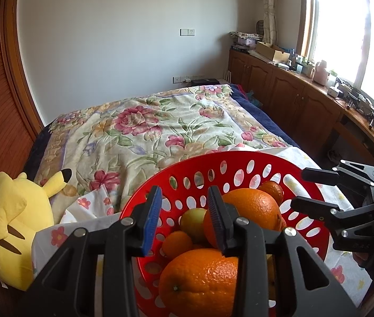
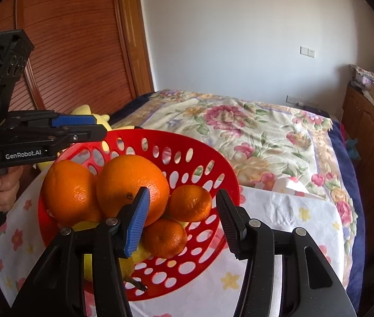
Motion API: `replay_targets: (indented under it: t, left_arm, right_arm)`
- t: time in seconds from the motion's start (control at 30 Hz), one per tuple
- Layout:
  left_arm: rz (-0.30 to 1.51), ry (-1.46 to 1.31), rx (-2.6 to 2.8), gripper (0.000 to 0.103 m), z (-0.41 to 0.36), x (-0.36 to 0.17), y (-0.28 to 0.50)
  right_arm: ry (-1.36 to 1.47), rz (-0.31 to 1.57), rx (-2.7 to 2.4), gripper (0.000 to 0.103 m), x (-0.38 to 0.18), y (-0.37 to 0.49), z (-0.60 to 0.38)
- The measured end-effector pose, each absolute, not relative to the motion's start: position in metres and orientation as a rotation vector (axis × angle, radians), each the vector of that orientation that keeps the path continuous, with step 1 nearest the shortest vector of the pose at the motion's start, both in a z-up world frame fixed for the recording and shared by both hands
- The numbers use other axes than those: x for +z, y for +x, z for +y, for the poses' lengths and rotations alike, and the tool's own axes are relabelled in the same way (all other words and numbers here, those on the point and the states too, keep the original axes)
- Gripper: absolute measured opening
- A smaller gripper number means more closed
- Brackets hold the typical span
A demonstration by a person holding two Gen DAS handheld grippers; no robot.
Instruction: Organize fruits
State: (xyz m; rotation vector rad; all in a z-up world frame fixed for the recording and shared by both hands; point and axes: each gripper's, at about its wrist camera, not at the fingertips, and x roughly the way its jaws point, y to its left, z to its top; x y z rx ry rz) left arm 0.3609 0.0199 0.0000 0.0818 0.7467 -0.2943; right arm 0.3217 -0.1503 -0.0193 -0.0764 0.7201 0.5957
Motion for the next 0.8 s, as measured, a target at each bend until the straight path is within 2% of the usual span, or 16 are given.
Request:
replay_targets:
  t: [0.6, 0.8]
  left_arm:
    - [0.681, 0.038, -0.243, 0.045, 0.024, 0.013, 0.293]
    - [0.647, 0.041, -0.222, 0.051, 0.026, 0.021, 0.255]
  right_arm:
    - [-0.036, 0.686, 0.561, 0.054, -0.007, 0.281, -0.157]
    - [-0.027, 0.650, 0.560, 0.058, 0.007, 0.255, -0.156]
